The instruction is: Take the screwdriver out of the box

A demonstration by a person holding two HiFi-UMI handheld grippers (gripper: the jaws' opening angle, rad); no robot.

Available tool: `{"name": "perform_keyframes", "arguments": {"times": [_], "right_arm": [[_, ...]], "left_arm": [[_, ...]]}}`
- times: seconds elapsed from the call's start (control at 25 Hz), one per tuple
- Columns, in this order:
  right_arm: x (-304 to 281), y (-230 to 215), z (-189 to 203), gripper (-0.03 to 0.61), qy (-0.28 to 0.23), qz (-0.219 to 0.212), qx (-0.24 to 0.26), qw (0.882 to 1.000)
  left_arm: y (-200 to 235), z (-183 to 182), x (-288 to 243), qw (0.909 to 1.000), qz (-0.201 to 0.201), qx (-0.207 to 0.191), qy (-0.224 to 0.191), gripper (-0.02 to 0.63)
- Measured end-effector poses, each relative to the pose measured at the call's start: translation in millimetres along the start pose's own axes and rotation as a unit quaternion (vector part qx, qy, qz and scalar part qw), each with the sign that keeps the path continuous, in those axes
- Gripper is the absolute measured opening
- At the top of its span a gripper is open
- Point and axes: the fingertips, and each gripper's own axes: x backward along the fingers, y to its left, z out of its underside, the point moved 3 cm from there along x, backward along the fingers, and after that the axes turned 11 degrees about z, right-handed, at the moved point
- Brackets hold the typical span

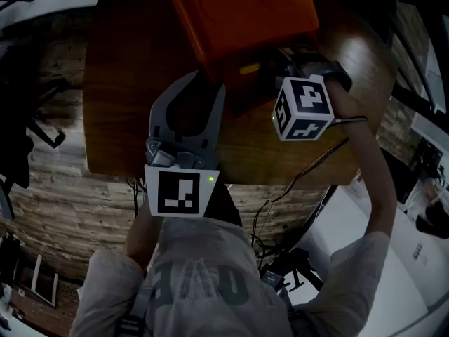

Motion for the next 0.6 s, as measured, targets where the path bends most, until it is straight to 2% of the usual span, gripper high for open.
{"name": "perform_keyframes", "arguments": {"times": [0.6], "right_arm": [[-3.2, 3.1, -2.7, 0.078, 0.02, -0.005, 0.048, 0.999]], "left_arm": [[-4.5, 2.6, 0.1, 1.0, 0.005, -0.006, 0.006, 0.101]]}}
